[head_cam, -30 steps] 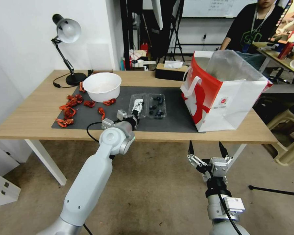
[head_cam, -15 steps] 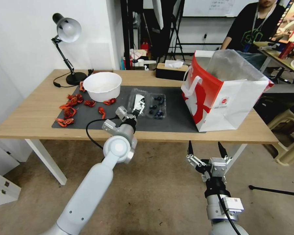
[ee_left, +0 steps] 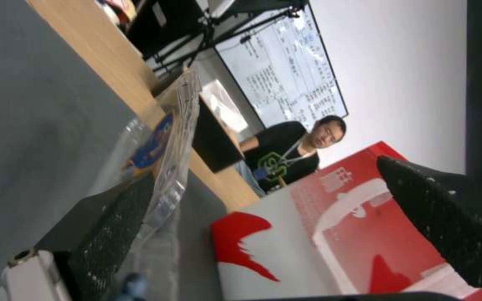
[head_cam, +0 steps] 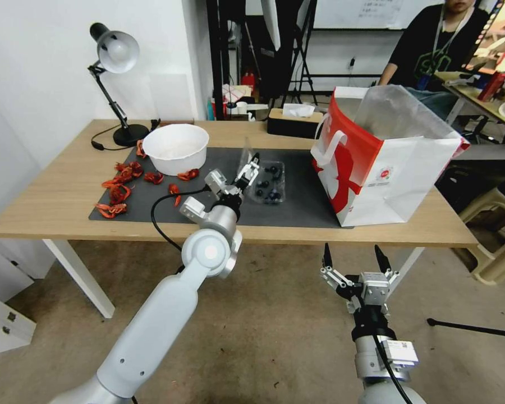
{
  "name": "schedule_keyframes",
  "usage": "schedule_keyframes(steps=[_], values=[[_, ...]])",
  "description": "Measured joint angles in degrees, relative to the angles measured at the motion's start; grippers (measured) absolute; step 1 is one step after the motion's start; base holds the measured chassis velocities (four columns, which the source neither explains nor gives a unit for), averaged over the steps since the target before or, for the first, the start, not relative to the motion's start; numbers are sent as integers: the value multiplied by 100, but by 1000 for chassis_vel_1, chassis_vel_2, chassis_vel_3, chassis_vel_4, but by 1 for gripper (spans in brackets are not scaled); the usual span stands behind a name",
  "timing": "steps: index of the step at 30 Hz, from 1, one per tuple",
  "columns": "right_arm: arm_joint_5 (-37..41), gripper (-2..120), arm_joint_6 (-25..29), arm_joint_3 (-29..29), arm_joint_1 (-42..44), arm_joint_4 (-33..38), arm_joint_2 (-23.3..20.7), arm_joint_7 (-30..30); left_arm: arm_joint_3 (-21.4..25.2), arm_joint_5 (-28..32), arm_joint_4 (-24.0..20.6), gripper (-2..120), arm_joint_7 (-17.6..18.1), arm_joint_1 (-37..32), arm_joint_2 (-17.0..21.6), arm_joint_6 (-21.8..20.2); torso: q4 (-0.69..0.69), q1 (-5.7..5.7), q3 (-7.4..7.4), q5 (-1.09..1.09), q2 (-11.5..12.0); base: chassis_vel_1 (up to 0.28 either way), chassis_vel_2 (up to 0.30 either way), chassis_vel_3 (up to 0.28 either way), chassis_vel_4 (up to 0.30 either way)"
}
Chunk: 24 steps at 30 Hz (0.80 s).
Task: Close the takeout container lid, then place the container into the takeout bag.
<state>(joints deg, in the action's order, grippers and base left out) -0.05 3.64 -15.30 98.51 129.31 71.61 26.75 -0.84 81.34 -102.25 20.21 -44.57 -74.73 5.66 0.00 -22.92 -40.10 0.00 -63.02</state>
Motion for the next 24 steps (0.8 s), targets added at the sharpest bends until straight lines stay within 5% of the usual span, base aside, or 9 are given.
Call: schedule_keyframes(steps=[4, 6, 24], values=[[-4, 100, 3, -7, 0, -14, 5, 0, -7, 342, -2, 94, 101, 63, -58, -23, 0, 0, 0, 0, 0, 0, 0, 0, 0], [-39, 100, 17, -7, 4, -62, 28, 0, 21, 833, -2, 76, 212, 125, -147, -29, 0, 0, 0, 0, 0, 0, 0, 0, 0], [-62, 100, 30, -16, 19, -88, 28, 2, 45, 1817, 467, 13, 683, 336, -367, -30, 0, 0, 0, 0, -1, 0, 0, 0, 0]])
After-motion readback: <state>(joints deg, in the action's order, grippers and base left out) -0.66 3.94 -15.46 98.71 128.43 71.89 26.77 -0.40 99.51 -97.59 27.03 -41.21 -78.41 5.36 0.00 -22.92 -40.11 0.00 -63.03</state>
